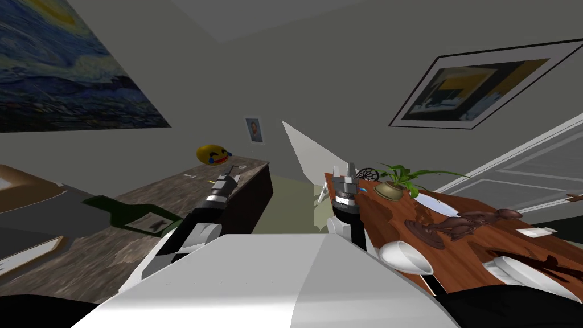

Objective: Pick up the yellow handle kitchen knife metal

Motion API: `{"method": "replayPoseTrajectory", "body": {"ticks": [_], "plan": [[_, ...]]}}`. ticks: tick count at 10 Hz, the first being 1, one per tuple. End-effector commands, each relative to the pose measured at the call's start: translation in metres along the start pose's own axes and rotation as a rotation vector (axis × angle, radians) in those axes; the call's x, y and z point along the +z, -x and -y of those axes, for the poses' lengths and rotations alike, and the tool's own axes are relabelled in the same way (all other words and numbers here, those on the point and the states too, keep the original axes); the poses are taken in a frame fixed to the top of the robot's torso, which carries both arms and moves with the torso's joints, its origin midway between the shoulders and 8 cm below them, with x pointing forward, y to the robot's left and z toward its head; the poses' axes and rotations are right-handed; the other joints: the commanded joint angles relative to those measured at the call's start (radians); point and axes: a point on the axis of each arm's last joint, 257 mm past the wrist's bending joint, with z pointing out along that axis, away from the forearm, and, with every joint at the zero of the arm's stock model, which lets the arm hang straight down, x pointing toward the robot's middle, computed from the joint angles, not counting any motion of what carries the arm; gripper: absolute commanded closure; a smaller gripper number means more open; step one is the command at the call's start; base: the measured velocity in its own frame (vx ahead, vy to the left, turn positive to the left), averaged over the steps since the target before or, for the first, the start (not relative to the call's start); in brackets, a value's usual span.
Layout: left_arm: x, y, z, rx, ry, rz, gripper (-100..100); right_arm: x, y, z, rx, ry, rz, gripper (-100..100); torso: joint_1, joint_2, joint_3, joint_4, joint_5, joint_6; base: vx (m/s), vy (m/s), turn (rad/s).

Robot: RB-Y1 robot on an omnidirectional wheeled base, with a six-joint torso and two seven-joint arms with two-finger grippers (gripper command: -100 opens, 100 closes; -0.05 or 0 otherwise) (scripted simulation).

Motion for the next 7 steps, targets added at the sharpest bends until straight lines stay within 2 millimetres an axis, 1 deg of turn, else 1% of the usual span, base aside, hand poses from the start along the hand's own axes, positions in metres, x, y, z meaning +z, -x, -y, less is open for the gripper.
{"method": "replayPoseTrajectory", "body": {"ticks": [1,2,3,4,5,6,7], "plan": [[-0.001,0.005,-0.015,0.020,0.054,-0.002,-100,0.000,0.000,0.000,0.000,0.000,0.000,0,0.000,0.000,0.000,0.000,0.000,0.000,-0.012,-0.051,-0.070],[0.000,0.012,-0.026,0.056,0.092,-0.005,-100,0.000,0.000,0.000,0.000,0.000,0.000,0,0.001,0.000,0.000,0.000,0.000,-0.001,-0.014,-0.056,-0.104],[-0.001,0.012,-0.033,0.056,0.121,-0.005,-100,0.000,0.000,0.000,0.000,0.000,0.000,0,0.001,0.000,0.000,0.000,0.000,0.000,-0.013,-0.044,-0.079],[-0.001,0.012,-0.035,0.056,0.127,-0.005,-100,0.000,0.000,0.000,0.000,0.000,0.000,0,0.001,0.000,0.000,0.000,0.000,-0.001,-0.005,-0.022,-0.008],[-0.002,0.021,-0.047,0.091,0.171,-0.008,-100,0.000,0.000,0.000,0.000,0.000,0.000,0,0.002,0.000,0.000,0.000,0.000,-0.001,-0.004,-0.039,-0.161],[-0.003,0.021,-0.054,0.091,0.199,-0.009,-100,0.000,0.000,0.000,0.000,0.000,0.000,0,0.002,0.000,0.000,0.000,0.000,0.000,-0.001,-0.035,-0.064],[-0.003,0.030,-0.064,0.126,0.232,-0.010,-100,0.000,0.000,0.000,0.000,0.000,0.000,0,0.002,-0.001,0.000,0.000,0.000,-0.001,0.003,-0.046,-0.120]]}}
